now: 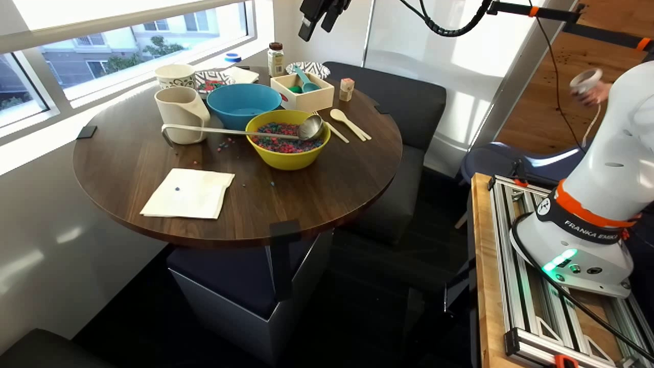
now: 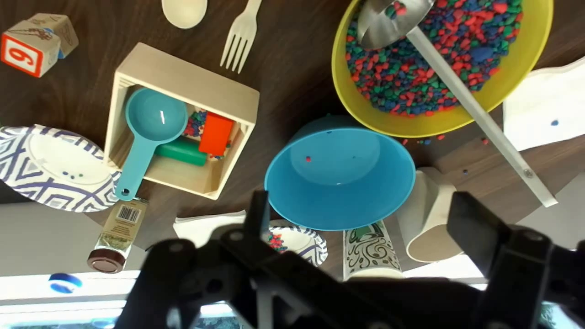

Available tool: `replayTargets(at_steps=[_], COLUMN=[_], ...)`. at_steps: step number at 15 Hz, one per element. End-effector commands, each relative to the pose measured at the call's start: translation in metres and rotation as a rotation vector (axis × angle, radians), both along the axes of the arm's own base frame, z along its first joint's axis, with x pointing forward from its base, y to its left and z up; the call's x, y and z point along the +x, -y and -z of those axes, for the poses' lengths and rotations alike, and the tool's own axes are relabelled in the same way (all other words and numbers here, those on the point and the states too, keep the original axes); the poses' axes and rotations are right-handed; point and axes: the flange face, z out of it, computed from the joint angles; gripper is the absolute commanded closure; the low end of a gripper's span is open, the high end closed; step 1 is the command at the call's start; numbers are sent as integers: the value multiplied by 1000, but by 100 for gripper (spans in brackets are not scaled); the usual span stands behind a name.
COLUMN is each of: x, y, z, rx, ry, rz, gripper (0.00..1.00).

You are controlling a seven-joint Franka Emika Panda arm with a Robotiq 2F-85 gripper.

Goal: Move the coffee cup on the left to the right

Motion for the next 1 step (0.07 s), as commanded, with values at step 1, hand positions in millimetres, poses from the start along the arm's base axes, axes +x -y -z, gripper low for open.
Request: replayTargets(at_steps=[1], x=[0], y=[0], z=[0], rx=[1], ry=[-1], rz=[0], gripper=[0])
